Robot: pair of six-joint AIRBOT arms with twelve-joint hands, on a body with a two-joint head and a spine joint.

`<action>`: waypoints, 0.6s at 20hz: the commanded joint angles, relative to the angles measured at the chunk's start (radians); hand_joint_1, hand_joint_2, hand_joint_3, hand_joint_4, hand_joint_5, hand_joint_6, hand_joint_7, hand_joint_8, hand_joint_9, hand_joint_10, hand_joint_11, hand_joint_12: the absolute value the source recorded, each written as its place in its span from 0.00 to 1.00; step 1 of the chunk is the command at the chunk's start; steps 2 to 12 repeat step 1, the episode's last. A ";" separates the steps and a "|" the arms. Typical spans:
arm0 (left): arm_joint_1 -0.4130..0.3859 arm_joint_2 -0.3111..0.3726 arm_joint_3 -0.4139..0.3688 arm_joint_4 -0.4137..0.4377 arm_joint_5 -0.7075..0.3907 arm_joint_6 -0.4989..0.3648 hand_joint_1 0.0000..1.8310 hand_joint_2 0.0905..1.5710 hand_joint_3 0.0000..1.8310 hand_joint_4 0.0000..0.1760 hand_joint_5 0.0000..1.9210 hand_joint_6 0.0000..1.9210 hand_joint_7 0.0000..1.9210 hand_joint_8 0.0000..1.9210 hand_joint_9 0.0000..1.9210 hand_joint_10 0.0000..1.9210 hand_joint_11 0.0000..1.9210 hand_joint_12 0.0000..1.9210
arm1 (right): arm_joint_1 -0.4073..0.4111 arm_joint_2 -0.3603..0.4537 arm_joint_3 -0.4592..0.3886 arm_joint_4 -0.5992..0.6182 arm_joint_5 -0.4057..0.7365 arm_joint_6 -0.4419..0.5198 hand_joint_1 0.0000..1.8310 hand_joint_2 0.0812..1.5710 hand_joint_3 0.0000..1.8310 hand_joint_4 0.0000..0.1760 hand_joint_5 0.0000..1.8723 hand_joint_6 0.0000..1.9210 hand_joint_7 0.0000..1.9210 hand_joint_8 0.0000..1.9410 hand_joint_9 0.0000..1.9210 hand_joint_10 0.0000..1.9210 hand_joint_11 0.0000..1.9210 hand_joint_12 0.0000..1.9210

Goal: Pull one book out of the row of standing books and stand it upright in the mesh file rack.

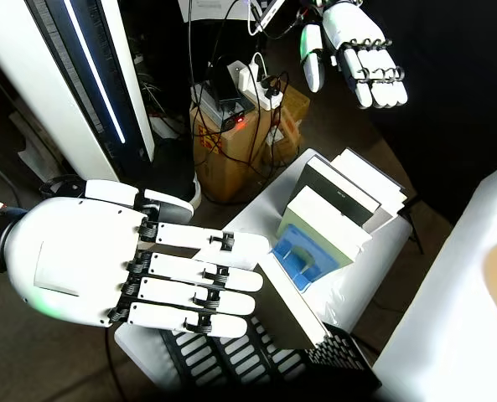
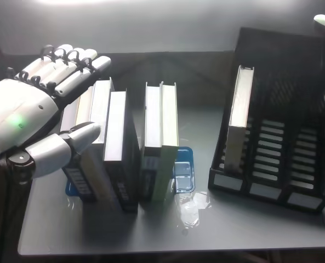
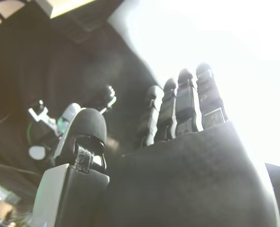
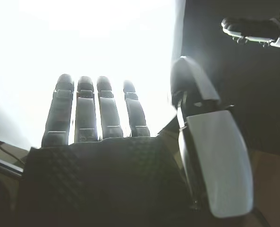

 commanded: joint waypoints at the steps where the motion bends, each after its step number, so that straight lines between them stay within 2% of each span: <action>1: -0.007 -0.002 0.004 -0.007 -0.119 0.001 0.05 1.00 0.01 0.04 0.00 0.00 0.00 0.00 0.00 0.00 0.00 0.00 | 0.016 0.005 0.006 -0.034 -0.127 0.004 0.27 0.81 0.00 0.39 0.00 0.00 0.00 0.00 0.02 0.02 0.00 0.39; 12: -0.007 -0.002 0.004 -0.007 -0.119 0.001 0.05 1.00 0.01 0.04 0.00 0.00 0.00 0.00 0.00 0.00 0.00 0.00 | 0.016 0.005 0.006 -0.034 -0.127 0.004 0.27 0.81 0.00 0.39 0.00 0.00 0.00 0.00 0.02 0.02 0.00 0.39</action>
